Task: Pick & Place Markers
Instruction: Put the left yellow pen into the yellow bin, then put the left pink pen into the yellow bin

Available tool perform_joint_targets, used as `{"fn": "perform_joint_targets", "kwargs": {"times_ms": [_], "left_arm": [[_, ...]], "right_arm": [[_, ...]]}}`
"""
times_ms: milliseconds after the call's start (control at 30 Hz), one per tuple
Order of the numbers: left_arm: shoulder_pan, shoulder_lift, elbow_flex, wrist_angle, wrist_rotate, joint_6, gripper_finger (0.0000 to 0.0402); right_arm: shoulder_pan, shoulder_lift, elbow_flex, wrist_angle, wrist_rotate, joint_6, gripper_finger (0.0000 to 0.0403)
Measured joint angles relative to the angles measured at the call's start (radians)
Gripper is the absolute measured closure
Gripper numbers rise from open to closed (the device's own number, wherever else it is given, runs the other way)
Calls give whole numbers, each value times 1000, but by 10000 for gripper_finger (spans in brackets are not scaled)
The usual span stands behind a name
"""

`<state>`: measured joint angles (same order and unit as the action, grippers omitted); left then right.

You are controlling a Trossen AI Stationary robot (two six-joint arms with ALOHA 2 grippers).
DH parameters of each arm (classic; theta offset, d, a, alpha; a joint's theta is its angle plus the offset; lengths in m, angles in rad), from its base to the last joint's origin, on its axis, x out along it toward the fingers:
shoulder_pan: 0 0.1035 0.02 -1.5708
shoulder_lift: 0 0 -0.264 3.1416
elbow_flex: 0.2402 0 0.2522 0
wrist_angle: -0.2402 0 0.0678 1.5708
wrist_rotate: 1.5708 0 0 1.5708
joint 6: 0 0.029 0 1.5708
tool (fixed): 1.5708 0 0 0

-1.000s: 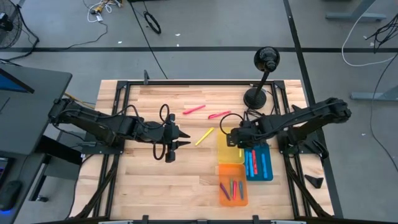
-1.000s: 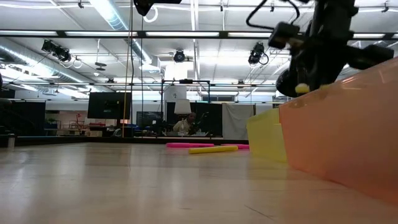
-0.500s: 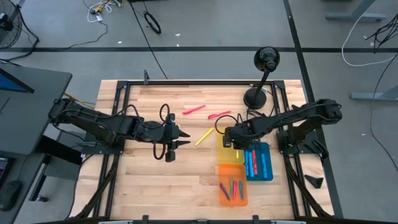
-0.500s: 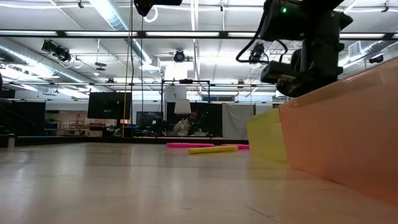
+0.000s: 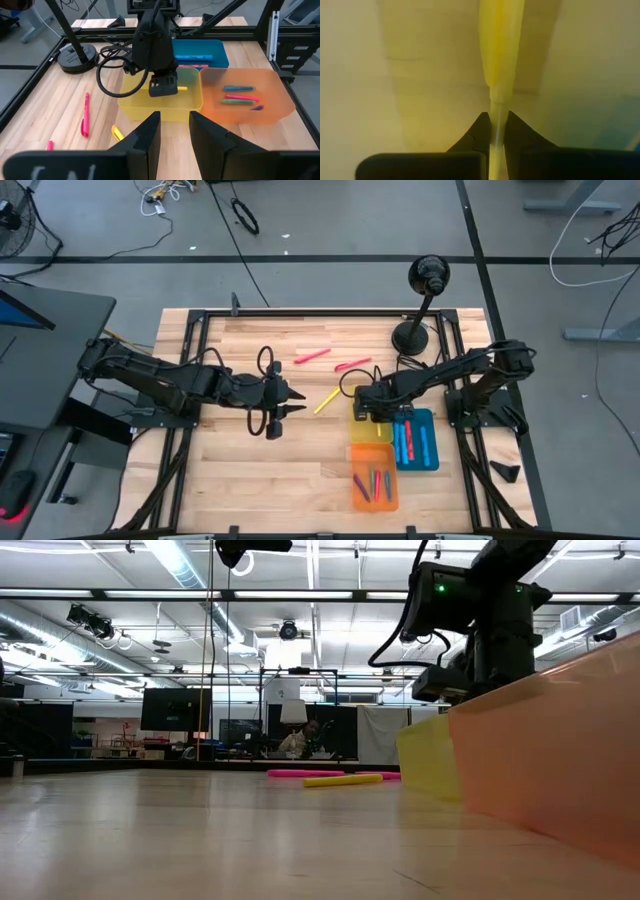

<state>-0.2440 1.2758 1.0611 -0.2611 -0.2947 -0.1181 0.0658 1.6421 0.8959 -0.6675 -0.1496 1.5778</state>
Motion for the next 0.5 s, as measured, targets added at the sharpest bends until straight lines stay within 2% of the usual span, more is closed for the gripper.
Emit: {"fn": "perform_joint_targets", "kwargs": {"times_ms": [500], "left_arm": [[0, 0, 0, -2, 0, 2, 294]], "right_arm": [[0, 0, 0, -4, -8, -16, 282]]}}
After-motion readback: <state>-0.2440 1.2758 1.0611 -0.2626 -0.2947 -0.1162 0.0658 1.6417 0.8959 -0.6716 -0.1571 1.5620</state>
